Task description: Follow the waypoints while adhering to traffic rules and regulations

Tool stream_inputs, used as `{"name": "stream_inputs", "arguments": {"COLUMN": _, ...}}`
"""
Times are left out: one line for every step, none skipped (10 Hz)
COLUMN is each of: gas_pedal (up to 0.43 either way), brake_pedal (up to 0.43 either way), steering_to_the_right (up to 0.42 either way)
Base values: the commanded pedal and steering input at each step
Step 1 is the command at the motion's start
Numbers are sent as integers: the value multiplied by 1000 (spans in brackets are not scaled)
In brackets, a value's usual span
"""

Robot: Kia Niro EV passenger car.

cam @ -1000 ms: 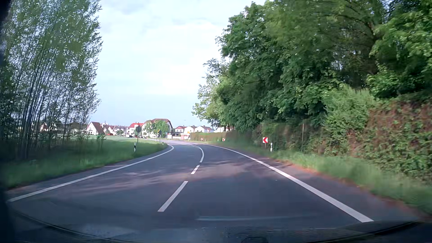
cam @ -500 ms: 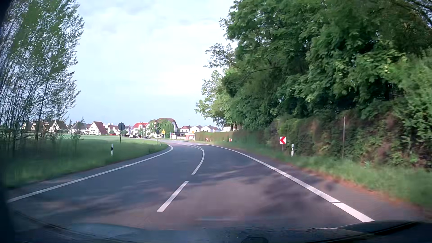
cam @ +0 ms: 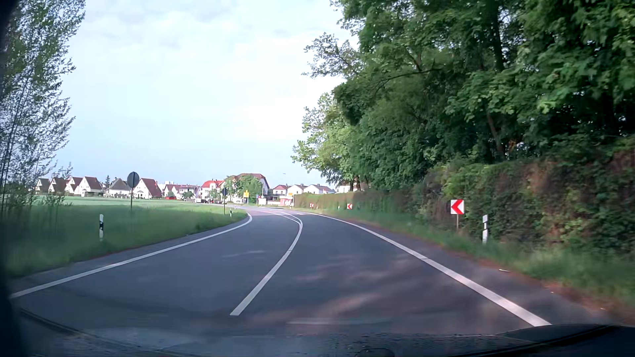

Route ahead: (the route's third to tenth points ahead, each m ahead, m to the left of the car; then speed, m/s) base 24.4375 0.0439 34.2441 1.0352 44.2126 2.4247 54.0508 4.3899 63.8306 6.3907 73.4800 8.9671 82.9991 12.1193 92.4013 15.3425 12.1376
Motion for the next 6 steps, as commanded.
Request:
{"name": "stream_inputs", "arguments": {"gas_pedal": 110, "brake_pedal": 0, "steering_to_the_right": -19}}
{"name": "stream_inputs", "arguments": {"gas_pedal": 110, "brake_pedal": 0, "steering_to_the_right": -18}}
{"name": "stream_inputs", "arguments": {"gas_pedal": 110, "brake_pedal": 0, "steering_to_the_right": -18}}
{"name": "stream_inputs", "arguments": {"gas_pedal": 110, "brake_pedal": 0, "steering_to_the_right": -18}}
{"name": "stream_inputs", "arguments": {"gas_pedal": 110, "brake_pedal": 0, "steering_to_the_right": -18}}
{"name": "stream_inputs", "arguments": {"gas_pedal": 110, "brake_pedal": 0, "steering_to_the_right": -18}}
